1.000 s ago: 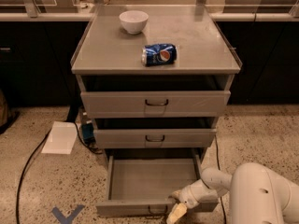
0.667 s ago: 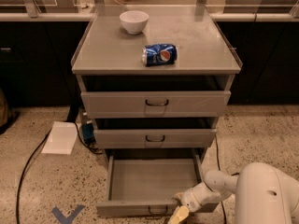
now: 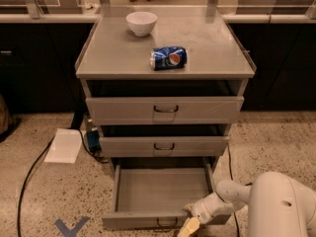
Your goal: Open bottom drawer
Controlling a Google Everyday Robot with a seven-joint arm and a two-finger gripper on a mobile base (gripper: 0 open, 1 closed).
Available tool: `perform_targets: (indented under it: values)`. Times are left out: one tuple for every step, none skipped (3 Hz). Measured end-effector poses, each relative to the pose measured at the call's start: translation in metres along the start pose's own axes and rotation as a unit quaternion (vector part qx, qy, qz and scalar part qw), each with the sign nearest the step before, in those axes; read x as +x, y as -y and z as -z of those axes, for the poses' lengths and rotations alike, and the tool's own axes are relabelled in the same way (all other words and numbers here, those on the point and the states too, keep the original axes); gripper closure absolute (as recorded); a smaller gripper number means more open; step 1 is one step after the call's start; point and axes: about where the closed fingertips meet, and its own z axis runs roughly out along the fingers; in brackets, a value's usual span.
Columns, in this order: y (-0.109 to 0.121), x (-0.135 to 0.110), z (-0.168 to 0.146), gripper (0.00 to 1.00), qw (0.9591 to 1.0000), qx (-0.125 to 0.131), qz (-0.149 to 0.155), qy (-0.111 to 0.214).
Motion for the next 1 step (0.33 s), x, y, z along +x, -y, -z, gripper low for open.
perform_targets:
  values:
    - [0.0016,-0.0027,0.0009,0.0,1.0,0.0,0.0,0.0]
